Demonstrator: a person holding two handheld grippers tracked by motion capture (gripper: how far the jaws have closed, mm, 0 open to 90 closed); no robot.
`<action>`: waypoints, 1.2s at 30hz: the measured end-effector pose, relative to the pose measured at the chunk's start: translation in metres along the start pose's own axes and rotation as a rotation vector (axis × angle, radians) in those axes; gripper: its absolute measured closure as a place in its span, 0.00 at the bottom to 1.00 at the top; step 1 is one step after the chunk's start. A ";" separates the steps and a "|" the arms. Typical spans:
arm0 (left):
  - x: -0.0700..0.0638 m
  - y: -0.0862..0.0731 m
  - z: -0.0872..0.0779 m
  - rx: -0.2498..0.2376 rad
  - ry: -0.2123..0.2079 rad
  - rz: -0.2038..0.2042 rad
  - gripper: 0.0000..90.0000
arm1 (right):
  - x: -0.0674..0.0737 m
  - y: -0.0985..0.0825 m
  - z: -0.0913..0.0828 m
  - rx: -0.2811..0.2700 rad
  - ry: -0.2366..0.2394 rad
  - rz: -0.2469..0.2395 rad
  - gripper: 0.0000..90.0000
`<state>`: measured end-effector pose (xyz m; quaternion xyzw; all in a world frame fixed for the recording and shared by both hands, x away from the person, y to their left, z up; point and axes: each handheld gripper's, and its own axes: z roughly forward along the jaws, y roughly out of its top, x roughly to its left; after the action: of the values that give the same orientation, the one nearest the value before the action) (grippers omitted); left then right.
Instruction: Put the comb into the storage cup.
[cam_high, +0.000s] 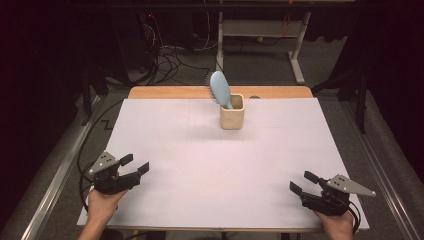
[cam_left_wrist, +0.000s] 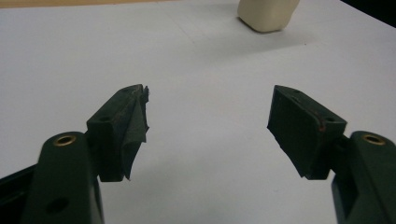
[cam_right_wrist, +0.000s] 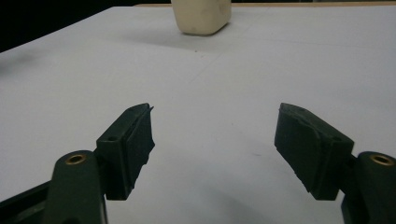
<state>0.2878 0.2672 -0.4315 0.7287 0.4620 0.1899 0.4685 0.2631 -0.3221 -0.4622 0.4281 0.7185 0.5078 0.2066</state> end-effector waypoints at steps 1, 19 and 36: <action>0.000 0.000 0.000 0.001 0.000 0.000 0.32 | 0.000 0.000 0.000 0.000 0.000 0.000 0.32; 0.006 -0.009 0.004 0.000 0.020 -0.024 0.32 | 0.000 0.000 0.000 -0.001 0.000 0.000 0.32; 0.011 -0.017 0.006 0.009 0.039 -0.047 0.32 | 0.000 0.000 0.000 0.000 0.001 0.000 0.32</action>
<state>0.2890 0.2760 -0.4509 0.7158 0.4888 0.1910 0.4606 0.2629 -0.3222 -0.4621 0.4276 0.7187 0.5080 0.2062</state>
